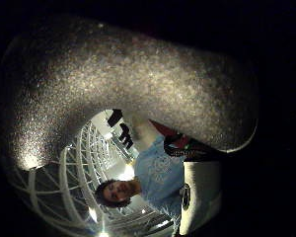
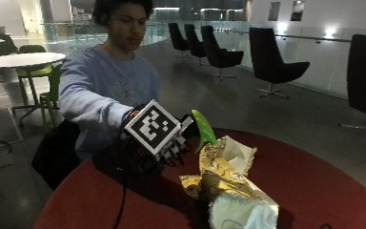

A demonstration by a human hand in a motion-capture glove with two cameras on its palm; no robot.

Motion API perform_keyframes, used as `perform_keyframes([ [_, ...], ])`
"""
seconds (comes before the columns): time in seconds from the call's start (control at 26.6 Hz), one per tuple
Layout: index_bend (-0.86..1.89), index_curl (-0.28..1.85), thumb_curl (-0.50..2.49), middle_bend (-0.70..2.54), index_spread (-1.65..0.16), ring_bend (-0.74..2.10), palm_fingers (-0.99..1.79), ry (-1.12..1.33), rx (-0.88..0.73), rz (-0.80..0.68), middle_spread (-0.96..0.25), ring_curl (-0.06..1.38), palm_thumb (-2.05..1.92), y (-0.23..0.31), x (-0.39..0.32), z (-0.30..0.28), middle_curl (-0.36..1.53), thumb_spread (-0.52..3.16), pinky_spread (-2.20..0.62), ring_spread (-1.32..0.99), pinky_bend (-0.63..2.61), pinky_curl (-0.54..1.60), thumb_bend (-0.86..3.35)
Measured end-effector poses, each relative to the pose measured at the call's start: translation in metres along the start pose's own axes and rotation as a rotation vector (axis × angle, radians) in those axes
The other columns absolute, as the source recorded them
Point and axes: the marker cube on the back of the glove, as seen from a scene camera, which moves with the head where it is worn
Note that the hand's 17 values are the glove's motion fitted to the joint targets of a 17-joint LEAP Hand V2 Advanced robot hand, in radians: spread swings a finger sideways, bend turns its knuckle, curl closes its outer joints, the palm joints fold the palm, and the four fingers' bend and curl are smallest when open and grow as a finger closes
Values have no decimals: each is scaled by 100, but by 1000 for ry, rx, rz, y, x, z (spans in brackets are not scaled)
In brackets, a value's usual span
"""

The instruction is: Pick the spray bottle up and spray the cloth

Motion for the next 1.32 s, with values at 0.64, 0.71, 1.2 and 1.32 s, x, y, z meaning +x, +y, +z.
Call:
perform_keyframes([
  [0.64,14,42,60,31,-22,46,113,-32,25,-26,-6,39,91,5,-2,-4,47,85,15,-3,20,36,-2],
  [0.71,14,42,61,31,-22,46,113,-32,26,-27,-6,39,91,6,-2,-4,47,85,15,-3,20,36,-2],
  [1.2,14,42,61,31,-22,46,114,-50,35,-33,-6,39,91,11,0,-9,47,85,14,-3,21,37,-2],
  [1.32,14,42,61,31,-22,45,114,-53,46,-33,-6,39,91,10,0,-10,47,85,14,-3,21,37,-2],
])
